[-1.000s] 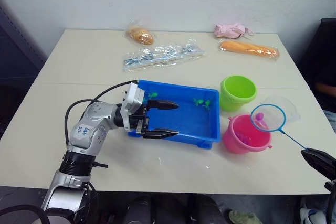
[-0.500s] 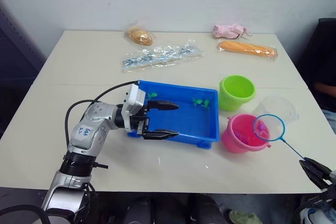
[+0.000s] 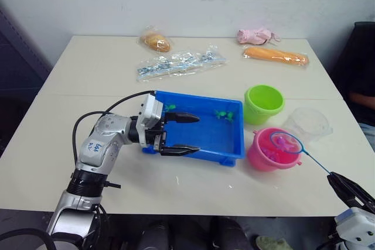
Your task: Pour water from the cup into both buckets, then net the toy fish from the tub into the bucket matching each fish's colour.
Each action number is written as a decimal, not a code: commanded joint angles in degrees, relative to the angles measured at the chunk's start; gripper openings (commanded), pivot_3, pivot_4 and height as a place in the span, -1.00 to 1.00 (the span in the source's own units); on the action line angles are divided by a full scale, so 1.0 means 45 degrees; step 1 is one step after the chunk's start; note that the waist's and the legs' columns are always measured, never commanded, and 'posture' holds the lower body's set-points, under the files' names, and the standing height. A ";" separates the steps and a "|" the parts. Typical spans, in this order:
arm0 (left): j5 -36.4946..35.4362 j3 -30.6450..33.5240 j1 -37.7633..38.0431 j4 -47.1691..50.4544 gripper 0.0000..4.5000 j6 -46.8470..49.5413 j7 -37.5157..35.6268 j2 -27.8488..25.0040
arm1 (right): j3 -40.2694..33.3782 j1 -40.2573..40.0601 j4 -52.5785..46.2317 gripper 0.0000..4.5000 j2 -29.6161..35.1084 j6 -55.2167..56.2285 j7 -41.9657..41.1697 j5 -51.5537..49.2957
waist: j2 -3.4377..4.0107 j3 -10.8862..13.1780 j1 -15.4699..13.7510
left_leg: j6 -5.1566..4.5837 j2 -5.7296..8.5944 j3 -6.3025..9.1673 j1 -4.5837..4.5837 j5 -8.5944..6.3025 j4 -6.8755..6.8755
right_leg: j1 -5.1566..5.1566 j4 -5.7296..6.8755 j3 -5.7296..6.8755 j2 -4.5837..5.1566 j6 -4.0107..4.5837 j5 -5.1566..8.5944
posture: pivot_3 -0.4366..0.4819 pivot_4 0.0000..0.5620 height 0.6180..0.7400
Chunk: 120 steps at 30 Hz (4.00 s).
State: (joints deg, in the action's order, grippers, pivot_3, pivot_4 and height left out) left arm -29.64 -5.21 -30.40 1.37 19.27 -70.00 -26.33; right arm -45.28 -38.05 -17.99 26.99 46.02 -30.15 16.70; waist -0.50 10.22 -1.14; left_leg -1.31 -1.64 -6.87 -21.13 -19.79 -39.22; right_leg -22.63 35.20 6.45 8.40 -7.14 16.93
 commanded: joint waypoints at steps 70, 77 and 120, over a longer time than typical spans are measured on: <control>-0.0065 0.5717 0.5317 0.0038 0.99 -0.1537 0.0101 -0.5293 | 1.6906 1.8902 0.1206 -1.00 0.1670 -2.2974 -0.1225 -0.9086 | -0.0009 0.0019 0.0341 | -0.0007 -0.0018 0.0037 -0.0250 -0.0022 -0.0085 | -0.0215 0.0106 0.0121 0.0034 0.0028 0.0009 | -0.05 -0.47 1.00; 0.0207 0.4969 0.4972 0.0305 0.99 -0.1447 -0.0585 -0.5994 | 1.7165 1.9284 0.2030 -1.00 0.0234 -2.3124 -0.2037 -0.8594 | -0.0009 0.0019 0.0545 | -0.0006 -0.0018 0.0033 -0.0255 -0.0023 -0.0082 | -0.0222 0.0113 0.0122 0.0026 0.0028 0.0009 | -0.05 -0.47 1.00; -0.1010 0.3559 0.3027 0.0849 0.99 -0.0134 -0.0222 -0.4029 | 0.7775 1.5700 -0.2126 -1.00 0.4470 -2.7345 -0.4534 -1.3980 | -0.0010 0.0019 0.0446 | -0.0002 -0.0018 0.0031 -0.0256 -0.0025 -0.0083 | -0.0218 0.0106 0.0109 0.0020 0.0019 0.0004 | -0.05 -0.47 1.00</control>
State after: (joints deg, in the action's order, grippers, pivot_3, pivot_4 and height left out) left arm -32.27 10.74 -16.00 2.96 18.07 -70.82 -44.54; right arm -6.87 32.82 -25.05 46.35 -76.05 -50.74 -43.70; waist -0.54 10.31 0.87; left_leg -1.32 -1.73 -6.73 -22.28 -19.90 -39.60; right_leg -23.61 35.68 6.94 8.48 -7.05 16.95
